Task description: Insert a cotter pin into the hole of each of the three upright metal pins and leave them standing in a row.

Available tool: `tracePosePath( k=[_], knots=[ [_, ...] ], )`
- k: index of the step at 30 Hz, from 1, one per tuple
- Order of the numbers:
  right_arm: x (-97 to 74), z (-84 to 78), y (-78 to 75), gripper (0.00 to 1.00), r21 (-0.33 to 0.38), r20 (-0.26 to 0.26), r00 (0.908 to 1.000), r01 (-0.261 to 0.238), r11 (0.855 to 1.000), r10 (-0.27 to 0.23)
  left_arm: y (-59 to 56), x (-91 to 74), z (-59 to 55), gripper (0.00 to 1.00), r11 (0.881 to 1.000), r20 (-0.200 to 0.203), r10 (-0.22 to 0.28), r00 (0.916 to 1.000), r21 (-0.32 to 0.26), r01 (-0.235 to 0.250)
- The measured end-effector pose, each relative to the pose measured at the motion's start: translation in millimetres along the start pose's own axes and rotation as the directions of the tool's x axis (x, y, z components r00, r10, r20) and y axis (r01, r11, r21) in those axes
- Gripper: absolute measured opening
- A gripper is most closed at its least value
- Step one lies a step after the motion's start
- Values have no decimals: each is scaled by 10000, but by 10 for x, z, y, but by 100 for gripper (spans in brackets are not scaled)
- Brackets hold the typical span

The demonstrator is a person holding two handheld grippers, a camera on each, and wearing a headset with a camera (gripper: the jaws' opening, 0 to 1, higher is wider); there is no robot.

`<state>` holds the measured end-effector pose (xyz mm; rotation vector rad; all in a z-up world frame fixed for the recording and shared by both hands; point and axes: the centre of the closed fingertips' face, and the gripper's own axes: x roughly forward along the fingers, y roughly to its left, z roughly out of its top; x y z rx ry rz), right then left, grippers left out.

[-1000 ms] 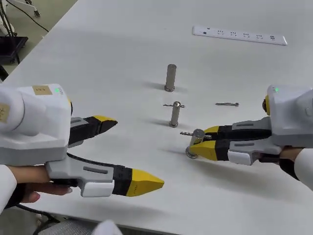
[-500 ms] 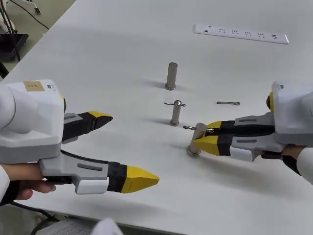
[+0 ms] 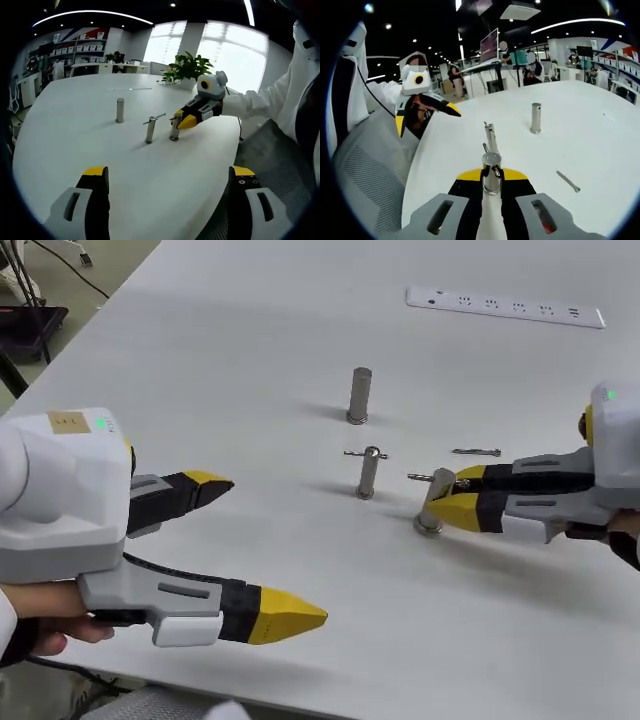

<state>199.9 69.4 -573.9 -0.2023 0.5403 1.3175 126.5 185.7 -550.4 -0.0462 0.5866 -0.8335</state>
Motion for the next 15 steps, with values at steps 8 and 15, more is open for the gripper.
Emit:
tracePosePath(
  k=[8, 15],
  knots=[
    [11, 63, -156, 7, 171, 285, 9989, 359, 9992, -364, 14, 15, 24, 99, 10000, -18, 57, 10000, -7, -57],
    [3, 64, -216, 7, 58, 345, 9980, 532, 9986, -534, -8, 4, 78, 99, 9999, 37, 99, 9999, 126, -100]
  ],
)
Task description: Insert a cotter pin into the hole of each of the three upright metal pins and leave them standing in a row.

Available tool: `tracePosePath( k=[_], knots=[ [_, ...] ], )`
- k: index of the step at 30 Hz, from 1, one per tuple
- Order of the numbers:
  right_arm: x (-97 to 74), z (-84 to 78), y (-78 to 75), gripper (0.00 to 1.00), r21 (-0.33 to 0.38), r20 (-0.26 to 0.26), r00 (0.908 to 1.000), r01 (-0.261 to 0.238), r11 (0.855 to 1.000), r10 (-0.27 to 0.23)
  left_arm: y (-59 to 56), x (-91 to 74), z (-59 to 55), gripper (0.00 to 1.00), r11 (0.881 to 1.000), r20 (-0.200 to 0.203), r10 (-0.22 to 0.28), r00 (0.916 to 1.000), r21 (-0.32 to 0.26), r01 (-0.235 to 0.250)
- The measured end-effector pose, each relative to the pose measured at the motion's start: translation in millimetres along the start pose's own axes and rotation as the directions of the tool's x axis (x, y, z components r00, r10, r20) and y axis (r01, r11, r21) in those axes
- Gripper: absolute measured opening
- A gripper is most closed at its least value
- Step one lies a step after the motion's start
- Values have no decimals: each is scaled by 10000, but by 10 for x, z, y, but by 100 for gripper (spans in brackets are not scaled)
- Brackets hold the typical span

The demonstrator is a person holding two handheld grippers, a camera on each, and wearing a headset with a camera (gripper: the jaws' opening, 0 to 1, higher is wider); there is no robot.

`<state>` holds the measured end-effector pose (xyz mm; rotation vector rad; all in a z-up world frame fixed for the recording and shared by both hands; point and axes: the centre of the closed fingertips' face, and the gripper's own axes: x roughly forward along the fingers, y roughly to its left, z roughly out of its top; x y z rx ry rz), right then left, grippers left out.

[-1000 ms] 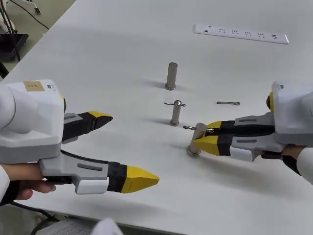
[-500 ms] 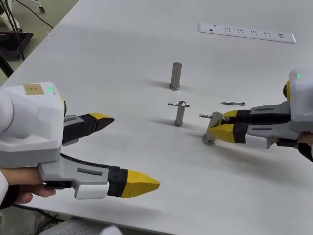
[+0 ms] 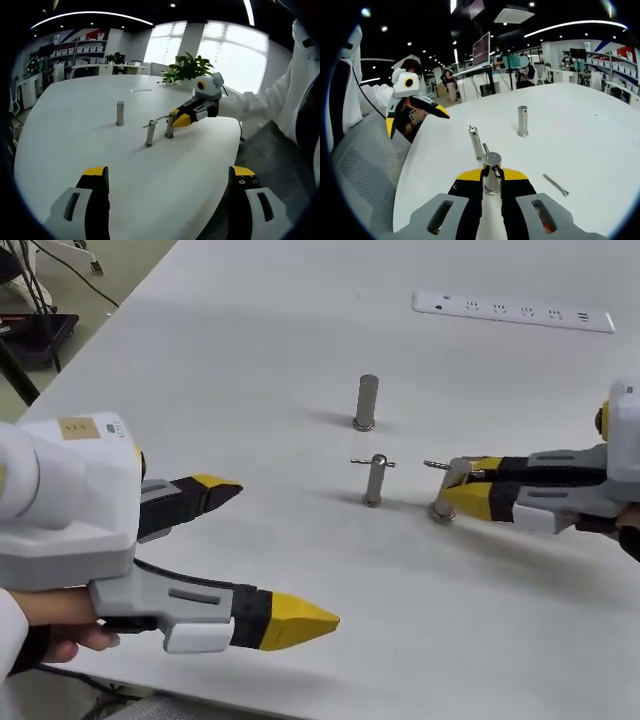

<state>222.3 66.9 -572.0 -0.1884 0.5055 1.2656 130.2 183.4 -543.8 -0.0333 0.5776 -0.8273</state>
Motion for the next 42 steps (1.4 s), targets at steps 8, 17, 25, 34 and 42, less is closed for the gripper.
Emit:
tracePosePath(
  k=[8, 17, 25, 34, 42],
  knots=[
    [-3, -2, 18, 8, -273, -25, 10000, -9, 9996, 8, 4, -9, -26, 99, 9999, -56, 108, 9999, -37, -108],
    [9, -31, 32, 10, 246, 216, 9997, -100, 9996, 95, -23, -28, -50, 99, 9999, -55, 123, 9999, -106, -124],
    [-54, 35, 36, 17, 114, 486, 9986, 207, 9997, -212, -43, -61, -49, 99, 9998, -5, 201, 9998, -93, -201],
    [-272, 272, 79, 30, 221, 1302, 9903, 456, 9987, -481, -53, -112, -39, 99, 9989, 167, 412, 9990, -224, -408],
    [-504, 441, 166, 46, 342, 1991, 9782, 536, 9980, -594, -44, -109, -40, 99, 9969, 365, 624, 9974, -505, -605]
  ],
)
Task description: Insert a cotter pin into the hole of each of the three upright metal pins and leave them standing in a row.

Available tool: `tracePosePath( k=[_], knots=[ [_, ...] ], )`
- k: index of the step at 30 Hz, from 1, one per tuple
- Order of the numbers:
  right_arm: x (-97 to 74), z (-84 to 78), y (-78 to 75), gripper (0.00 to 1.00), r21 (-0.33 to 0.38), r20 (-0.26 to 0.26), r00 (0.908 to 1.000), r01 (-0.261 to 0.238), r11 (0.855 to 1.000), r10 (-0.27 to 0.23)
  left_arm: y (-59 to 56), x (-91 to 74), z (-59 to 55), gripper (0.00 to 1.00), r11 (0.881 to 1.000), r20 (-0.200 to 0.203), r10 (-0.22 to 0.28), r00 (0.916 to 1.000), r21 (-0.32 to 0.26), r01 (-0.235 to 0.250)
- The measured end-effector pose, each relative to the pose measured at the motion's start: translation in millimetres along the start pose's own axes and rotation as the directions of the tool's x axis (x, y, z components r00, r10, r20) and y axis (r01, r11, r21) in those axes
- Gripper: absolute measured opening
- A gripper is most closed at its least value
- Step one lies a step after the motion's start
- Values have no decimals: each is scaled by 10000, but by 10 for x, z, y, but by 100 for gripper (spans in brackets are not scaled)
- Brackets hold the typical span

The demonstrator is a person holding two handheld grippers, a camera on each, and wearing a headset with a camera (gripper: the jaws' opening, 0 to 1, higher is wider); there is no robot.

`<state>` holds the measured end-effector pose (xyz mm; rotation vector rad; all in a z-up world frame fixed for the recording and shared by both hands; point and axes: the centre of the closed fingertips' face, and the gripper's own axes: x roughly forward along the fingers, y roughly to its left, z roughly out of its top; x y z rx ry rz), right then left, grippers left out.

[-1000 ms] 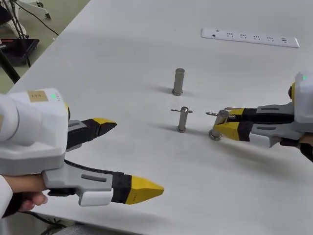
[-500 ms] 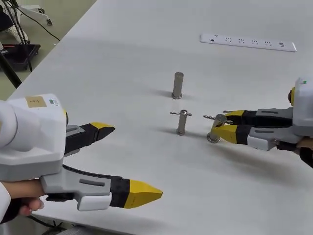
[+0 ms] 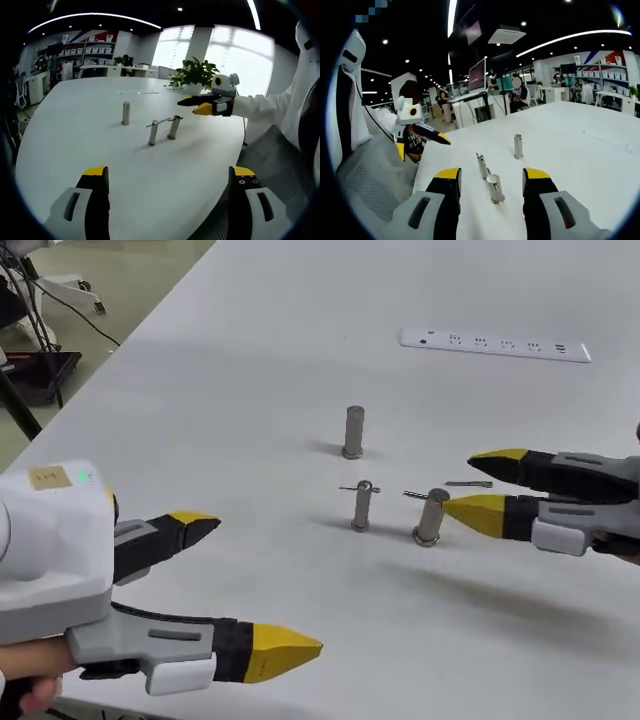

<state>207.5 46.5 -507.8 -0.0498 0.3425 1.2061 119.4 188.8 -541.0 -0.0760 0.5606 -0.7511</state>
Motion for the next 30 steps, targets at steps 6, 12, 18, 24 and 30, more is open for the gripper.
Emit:
tracePosePath(
  k=[6, 12, 18, 24, 30],
  knots=[
    [-211, 103, 60, 61, 353, 474, 9985, 270, 9990, -287, 16, 12, 4, 99, 9997, 153, 177, 9997, -196, -174],
    [-448, 138, 80, 68, 801, 772, 9946, 627, 9948, -689, -11, 13, -1, 99, 9995, 144, 146, 9998, -299, -141],
    [-635, 171, 91, 73, 1020, 980, 9899, 922, 9905, -1023, -11, 11, -4, 99, 9995, -28, 61, 10000, -317, -62],
    [-711, 116, 172, 78, 1130, 710, 9940, 750, 9908, -833, 28, 16, 19, 99, 9994, -56, 103, 9999, -327, -104],
    [-705, 89, 242, 89, 1347, 507, 9964, 602, 9891, -675, 36, 42, 53, 99, 9997, -106, 31, 9999, -255, -34]
  ],
)
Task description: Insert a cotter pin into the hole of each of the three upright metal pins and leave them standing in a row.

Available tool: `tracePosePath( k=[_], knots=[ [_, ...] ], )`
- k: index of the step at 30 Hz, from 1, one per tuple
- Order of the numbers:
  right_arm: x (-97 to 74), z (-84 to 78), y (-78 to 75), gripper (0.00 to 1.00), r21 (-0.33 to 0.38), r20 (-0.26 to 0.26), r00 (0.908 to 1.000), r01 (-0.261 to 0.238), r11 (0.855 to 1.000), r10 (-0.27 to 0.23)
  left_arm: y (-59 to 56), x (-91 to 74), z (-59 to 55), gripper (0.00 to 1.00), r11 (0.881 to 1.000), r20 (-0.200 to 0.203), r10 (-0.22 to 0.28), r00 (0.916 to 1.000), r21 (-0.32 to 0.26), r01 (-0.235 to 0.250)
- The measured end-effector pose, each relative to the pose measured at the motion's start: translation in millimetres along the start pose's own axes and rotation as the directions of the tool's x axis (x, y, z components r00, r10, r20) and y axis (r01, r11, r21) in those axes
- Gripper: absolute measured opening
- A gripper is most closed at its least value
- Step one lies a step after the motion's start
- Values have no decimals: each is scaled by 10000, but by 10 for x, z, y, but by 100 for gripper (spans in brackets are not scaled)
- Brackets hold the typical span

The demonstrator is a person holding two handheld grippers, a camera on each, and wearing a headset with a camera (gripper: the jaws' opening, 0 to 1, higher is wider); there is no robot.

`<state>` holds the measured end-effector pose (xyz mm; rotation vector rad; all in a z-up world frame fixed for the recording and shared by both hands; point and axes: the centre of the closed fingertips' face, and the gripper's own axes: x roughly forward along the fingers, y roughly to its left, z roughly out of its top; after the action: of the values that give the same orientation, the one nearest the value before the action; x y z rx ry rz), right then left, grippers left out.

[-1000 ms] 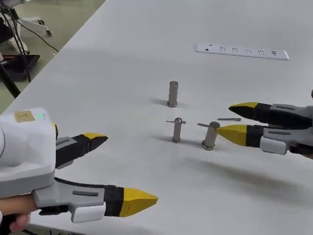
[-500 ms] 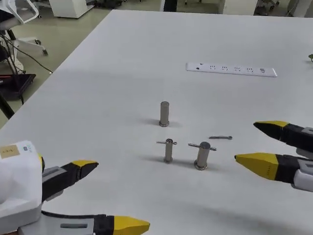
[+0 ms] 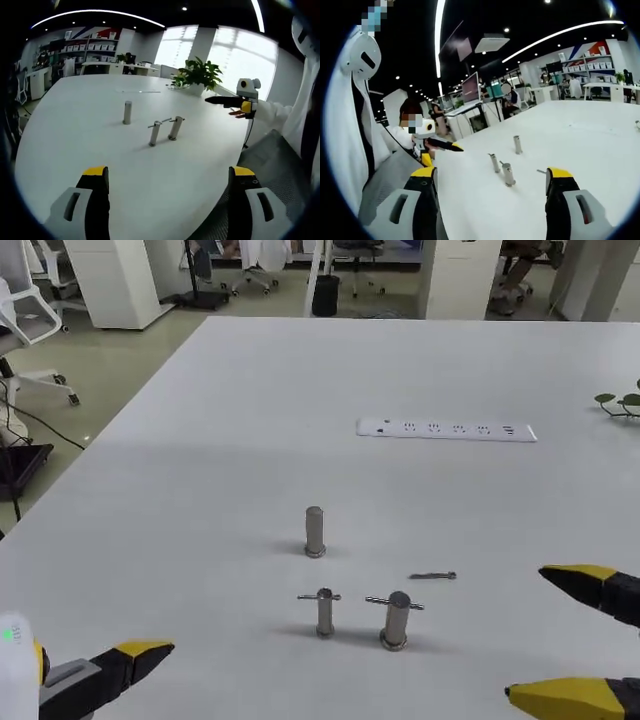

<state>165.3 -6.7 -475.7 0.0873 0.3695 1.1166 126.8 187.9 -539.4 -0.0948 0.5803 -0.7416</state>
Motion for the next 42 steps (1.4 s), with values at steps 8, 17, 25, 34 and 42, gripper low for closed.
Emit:
tracePosePath(
  k=[8, 17, 25, 34, 42],
  knots=[
    [2, -115, 77, 98, 751, -515, 9986, -101, 9971, 140, 56, 43, 123, 99, 9999, 64, -30, 10000, 161, 29],
    [-51, -173, 63, 98, 932, -618, 9975, 392, 9949, -335, 208, 158, 377, 99, 9989, 303, 111, 9995, 452, -125],
    [-146, -169, 26, 98, 896, -672, 9957, 701, 9935, -642, 288, 325, 755, 99, 9949, 762, -167, 9970, 1009, 89],
    [-213, -186, -15, 96, 665, -907, 9915, 990, 9929, -928, 432, 534, 1093, 98, 9877, 897, -371, 9953, 1548, 228],
    [-249, -242, -38, 94, 748, -975, 9884, 1242, 9894, -1167, 639, 718, 1436, 79, 9848, 1614, -237, 9866, 1735, -47]
  ],
)
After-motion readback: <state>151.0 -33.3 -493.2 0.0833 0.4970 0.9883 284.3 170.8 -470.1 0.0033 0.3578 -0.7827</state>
